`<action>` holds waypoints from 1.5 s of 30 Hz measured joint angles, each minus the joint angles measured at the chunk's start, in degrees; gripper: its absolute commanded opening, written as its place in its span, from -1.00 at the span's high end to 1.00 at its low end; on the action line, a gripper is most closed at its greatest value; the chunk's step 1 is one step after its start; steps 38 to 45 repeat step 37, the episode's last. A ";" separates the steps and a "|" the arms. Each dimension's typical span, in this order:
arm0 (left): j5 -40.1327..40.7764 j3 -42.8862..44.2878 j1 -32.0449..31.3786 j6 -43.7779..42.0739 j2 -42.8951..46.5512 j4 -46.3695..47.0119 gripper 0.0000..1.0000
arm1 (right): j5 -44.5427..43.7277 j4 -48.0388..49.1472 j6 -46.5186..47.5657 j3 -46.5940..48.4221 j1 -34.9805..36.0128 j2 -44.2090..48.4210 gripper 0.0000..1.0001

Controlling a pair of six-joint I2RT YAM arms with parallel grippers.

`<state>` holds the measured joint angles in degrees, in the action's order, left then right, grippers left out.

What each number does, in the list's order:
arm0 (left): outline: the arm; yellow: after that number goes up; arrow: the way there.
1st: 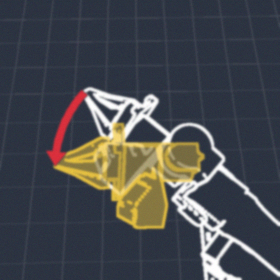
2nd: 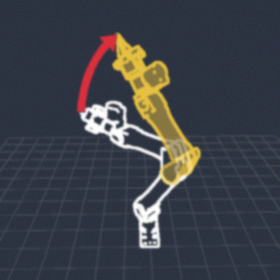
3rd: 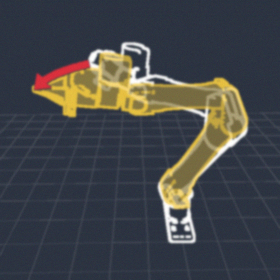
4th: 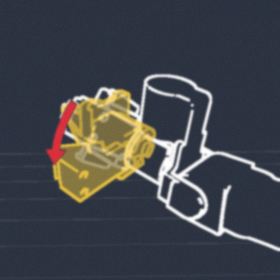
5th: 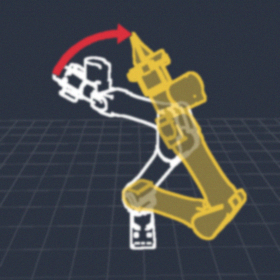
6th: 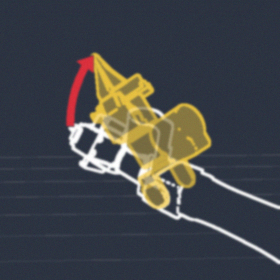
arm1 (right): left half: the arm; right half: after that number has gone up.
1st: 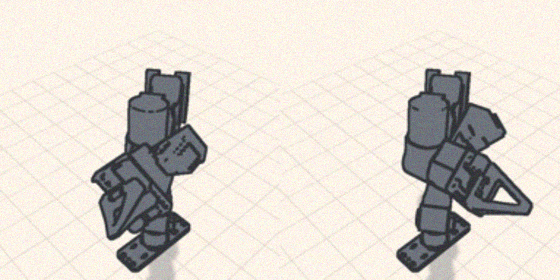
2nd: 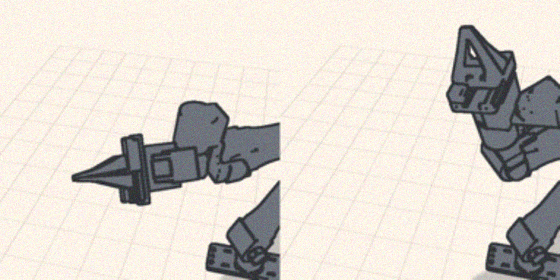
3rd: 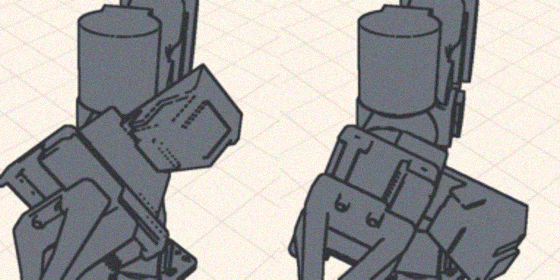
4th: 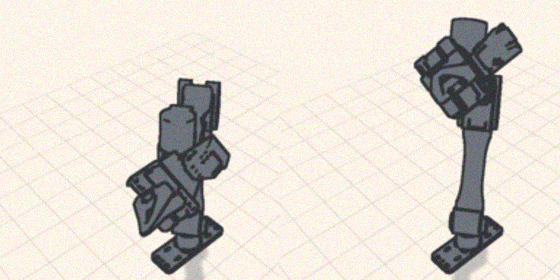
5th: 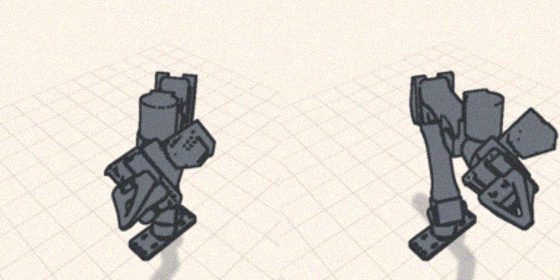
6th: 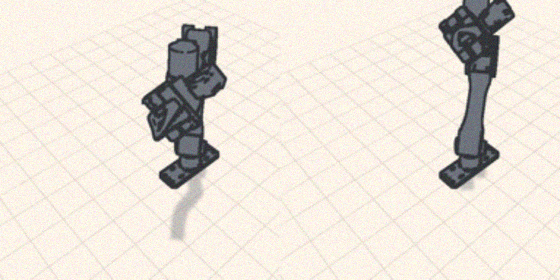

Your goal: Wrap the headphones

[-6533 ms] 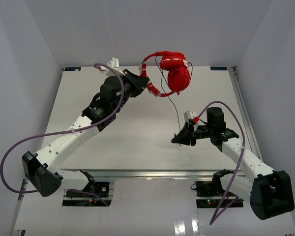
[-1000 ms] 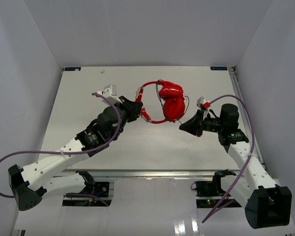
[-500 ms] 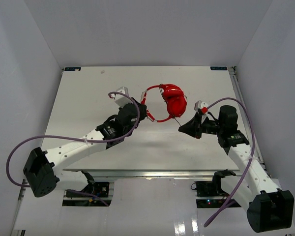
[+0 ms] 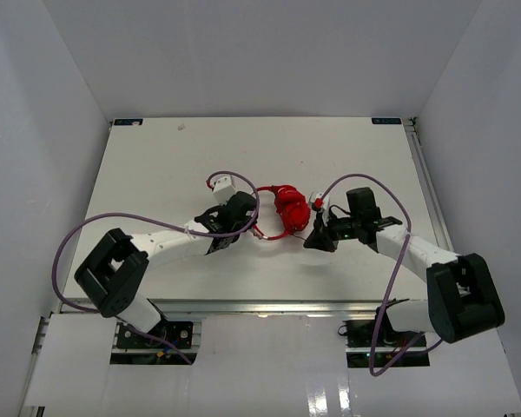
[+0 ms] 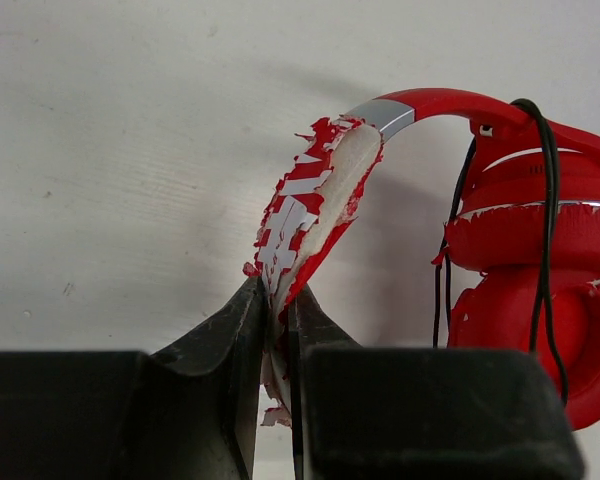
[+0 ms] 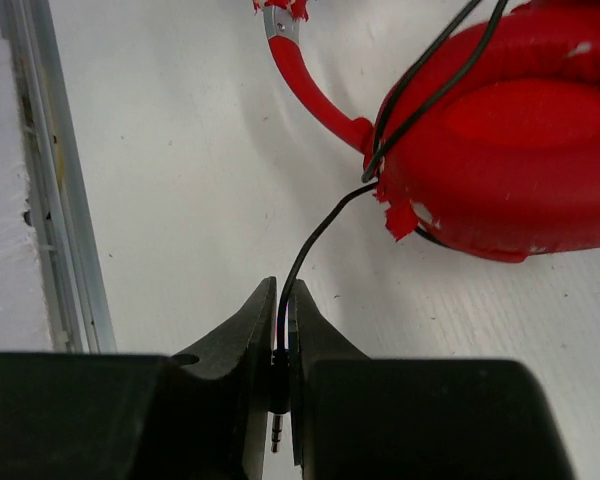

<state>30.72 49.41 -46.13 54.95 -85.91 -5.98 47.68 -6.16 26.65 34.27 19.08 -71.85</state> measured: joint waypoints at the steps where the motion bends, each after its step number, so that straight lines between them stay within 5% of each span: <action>1: -0.51 -0.04 0.31 -0.25 -1.18 -0.02 1.00 | -0.78 -0.15 0.49 0.79 0.74 -1.83 0.85; 8: -3.35 -0.21 2.18 -1.74 -6.54 0.69 1.00 | -4.15 -0.12 2.07 4.42 2.35 -9.55 0.80; 10: -4.16 -0.39 2.65 -1.91 -7.15 1.51 1.00 | -4.65 -0.17 2.21 4.54 2.35 -10.15 0.57; 19: -9.83 -0.55 3.72 -2.73 -7.82 3.45 -0.78 | -6.44 -4.19 4.68 5.43 2.35 -9.51 -0.53; 21: -11.09 -0.56 3.72 -3.44 -6.66 3.06 -0.96 | -8.02 -6.21 5.63 5.43 2.32 -7.42 -0.74; 23: -12.49 -0.66 3.72 -5.46 -3.75 1.87 -0.96 | -10.40 -8.31 5.82 5.43 2.10 -3.82 -0.87; 33: -27.31 -0.90 3.76 -23.54 26.00 -0.86 -0.96 | -32.86 -11.36 -2.74 5.35 -3.25 25.71 -0.80; 37: -34.76 -5.90 3.74 -29.07 38.11 -1.88 -0.96 | -46.07 -10.85 -6.94 4.75 -4.33 30.52 -0.80; 45: -34.76 -5.90 3.74 -29.07 38.11 -1.88 -0.96 | -46.07 -10.85 -6.94 4.75 -4.33 30.52 -0.80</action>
